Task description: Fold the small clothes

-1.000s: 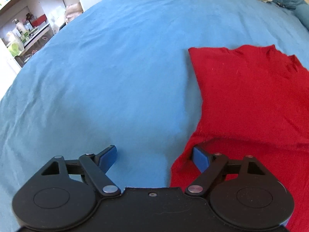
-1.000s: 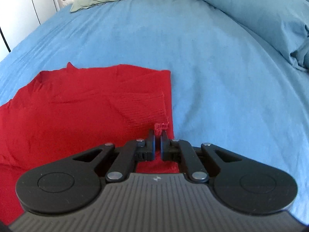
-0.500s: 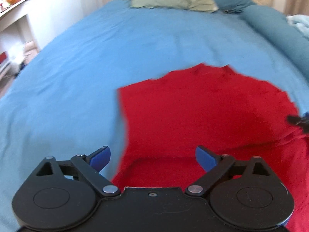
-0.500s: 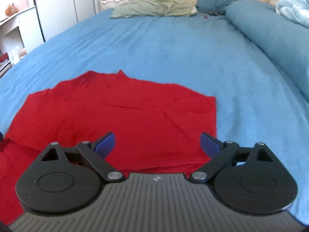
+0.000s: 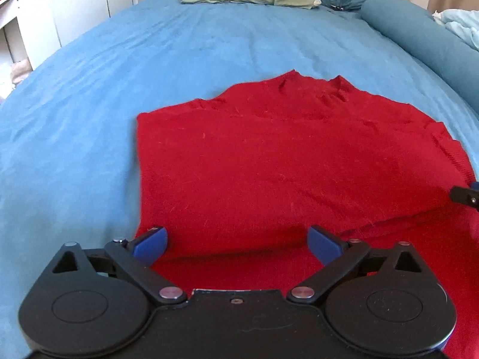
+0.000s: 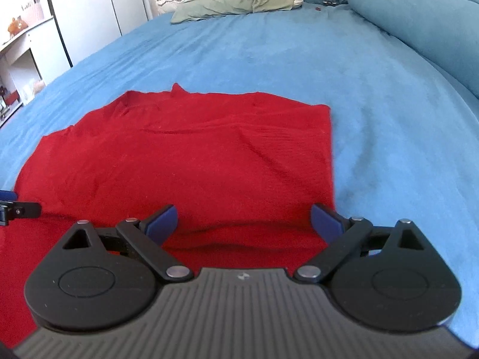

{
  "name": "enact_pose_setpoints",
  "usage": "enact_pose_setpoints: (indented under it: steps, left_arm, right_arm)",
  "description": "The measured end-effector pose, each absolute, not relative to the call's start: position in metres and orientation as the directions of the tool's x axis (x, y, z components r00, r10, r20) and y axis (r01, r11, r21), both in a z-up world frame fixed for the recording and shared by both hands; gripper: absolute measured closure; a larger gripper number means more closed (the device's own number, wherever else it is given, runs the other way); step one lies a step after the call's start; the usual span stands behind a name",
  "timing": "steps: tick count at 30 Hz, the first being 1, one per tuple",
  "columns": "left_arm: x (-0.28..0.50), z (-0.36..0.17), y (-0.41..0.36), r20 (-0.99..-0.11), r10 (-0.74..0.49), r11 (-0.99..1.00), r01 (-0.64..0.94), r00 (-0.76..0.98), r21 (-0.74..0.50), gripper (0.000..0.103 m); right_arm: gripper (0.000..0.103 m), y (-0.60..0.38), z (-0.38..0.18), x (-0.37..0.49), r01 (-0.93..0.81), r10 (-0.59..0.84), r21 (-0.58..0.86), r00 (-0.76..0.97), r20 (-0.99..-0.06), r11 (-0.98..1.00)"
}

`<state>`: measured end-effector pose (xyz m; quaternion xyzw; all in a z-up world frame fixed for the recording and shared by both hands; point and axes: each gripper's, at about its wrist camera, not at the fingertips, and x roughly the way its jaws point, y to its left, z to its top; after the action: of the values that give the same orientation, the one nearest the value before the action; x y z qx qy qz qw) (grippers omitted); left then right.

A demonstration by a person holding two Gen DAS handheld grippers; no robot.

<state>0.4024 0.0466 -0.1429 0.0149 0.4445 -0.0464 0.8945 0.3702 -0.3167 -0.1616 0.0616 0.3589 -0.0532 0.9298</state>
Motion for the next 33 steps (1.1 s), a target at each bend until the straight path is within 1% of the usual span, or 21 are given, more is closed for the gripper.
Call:
enact_pose_setpoints:
  steps: [3,6,11,14,19,22,25,28,31,33]
  left_arm:
    - [0.391,-0.125,0.046,-0.789,-0.057,0.996,0.084,0.612,-0.006,0.002]
    - [0.372,-0.099,0.048,-0.781,-0.057,0.997,0.082,0.622,-0.007,0.002]
    - [0.333,-0.054,0.05,-0.736,-0.058,0.997,0.079,0.675,-0.005,0.001]
    - [0.309,-0.042,0.053,-0.714,-0.037,0.998,0.058,0.699,0.005,0.001]
    - [0.269,-0.033,0.059,-0.686,0.019,0.998,0.027,0.727,0.056,0.001]
    - [0.239,-0.024,0.064,-0.663,0.021,0.998,0.018,0.748,0.052,0.001]
    - [0.203,-0.012,0.067,-0.631,0.023,0.998,0.016,0.776,0.056,0.001]
    - [0.169,-0.001,0.071,-0.631,-0.007,1.0,0.021,0.776,0.015,0.001]
    - [0.138,0.005,0.074,-0.627,-0.044,0.999,0.031,0.778,-0.031,0.001]
    - [0.119,0.002,0.074,-0.63,-0.056,0.998,0.039,0.775,-0.041,0.001]
  right_arm:
    - [0.0,-0.32,-0.149,0.352,0.174,-0.089,0.056,0.725,-0.683,0.983]
    - [0.0,-0.321,-0.12,0.321,0.164,-0.074,0.079,0.755,-0.652,0.983]
    - [0.0,-0.308,-0.075,0.274,0.15,-0.099,0.03,0.779,-0.619,0.988]
    - [0.0,-0.303,-0.055,0.247,0.133,-0.088,0.031,0.797,-0.598,0.991]
    - [0.0,-0.297,-0.036,0.202,0.097,-0.049,0.055,0.821,-0.569,0.994]
    - [0.0,-0.291,-0.027,0.171,0.099,-0.06,0.044,0.841,-0.538,0.994]
    - [0.0,-0.285,-0.018,0.131,0.119,-0.066,0.069,0.851,-0.52,0.99]
    - [0.0,-0.277,-0.011,0.094,0.158,-0.1,0.061,0.835,-0.541,0.986]
    - [0.0,-0.269,-0.012,0.064,0.167,-0.1,0.062,0.804,-0.587,0.984]
    - [0.0,-0.266,-0.019,0.044,0.181,-0.093,0.084,0.788,-0.609,0.98]
